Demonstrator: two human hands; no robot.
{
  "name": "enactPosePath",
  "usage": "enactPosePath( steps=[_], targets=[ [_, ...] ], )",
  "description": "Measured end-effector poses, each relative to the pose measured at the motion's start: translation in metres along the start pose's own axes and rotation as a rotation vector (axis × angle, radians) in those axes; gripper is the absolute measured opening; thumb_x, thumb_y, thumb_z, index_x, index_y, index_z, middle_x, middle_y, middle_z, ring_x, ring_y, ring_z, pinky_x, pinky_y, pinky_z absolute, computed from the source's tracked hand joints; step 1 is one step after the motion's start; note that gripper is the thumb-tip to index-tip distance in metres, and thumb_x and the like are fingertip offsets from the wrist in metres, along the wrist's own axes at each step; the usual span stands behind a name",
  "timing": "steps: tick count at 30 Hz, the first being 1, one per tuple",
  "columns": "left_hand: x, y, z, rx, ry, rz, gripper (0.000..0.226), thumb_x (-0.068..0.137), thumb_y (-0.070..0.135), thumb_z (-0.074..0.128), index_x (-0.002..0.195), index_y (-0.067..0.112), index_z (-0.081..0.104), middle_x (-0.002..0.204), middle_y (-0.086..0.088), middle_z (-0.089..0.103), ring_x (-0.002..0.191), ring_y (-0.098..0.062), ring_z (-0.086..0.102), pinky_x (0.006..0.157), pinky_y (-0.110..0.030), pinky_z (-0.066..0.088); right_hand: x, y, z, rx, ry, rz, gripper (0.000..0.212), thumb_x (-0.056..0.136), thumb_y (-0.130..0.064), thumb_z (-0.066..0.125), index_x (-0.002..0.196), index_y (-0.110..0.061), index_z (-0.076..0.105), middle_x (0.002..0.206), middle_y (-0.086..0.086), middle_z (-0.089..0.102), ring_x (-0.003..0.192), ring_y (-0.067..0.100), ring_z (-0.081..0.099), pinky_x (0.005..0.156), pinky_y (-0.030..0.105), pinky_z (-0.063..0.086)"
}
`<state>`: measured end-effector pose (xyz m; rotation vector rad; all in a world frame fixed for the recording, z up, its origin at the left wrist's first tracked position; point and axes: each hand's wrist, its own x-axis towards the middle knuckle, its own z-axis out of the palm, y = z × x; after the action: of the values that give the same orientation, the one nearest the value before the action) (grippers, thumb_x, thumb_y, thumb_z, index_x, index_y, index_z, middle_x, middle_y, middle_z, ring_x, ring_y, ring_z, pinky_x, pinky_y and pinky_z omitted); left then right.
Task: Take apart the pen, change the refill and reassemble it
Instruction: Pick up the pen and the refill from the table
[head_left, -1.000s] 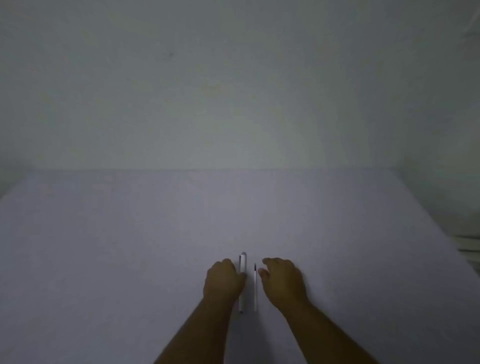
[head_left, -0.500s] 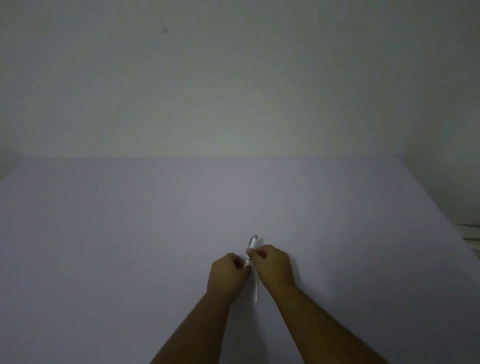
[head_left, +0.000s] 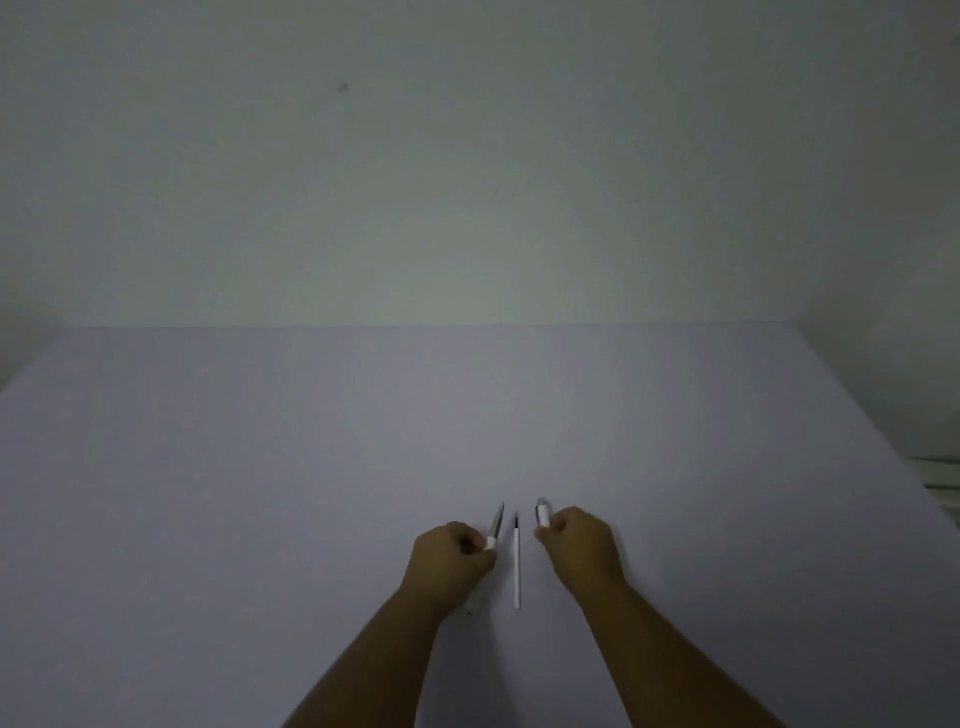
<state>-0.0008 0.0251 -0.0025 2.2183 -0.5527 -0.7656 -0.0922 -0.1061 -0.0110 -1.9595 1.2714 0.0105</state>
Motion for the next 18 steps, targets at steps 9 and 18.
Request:
enactPosePath(
  steps=[9,18],
  targets=[
    [-0.005,-0.001,0.004,-0.052,0.036,-0.006,0.013,0.082,0.020,0.065,0.073,0.021,0.056,0.070,0.009,0.056,0.063,-0.007,0.053,0.042,0.001,0.042,-0.002,0.014,0.011,-0.154,0.003,-0.069,0.030,0.081,-0.029,0.066,0.098,-0.005,0.061,0.106,0.014,0.064,0.098,0.030,0.062,0.082,0.037,0.050],
    [-0.007,0.003,0.004,0.020,0.055,0.030,0.012,0.083,0.025,0.065,0.076,0.024,0.055,0.065,0.014,0.054,0.058,0.004,0.049,0.044,-0.005,0.039,-0.003,0.019,0.011,-0.131,-0.008,-0.085,0.032,0.078,-0.028,0.069,0.099,-0.006,0.059,0.107,0.013,0.061,0.099,0.029,0.060,0.083,0.037,0.049]
  ],
)
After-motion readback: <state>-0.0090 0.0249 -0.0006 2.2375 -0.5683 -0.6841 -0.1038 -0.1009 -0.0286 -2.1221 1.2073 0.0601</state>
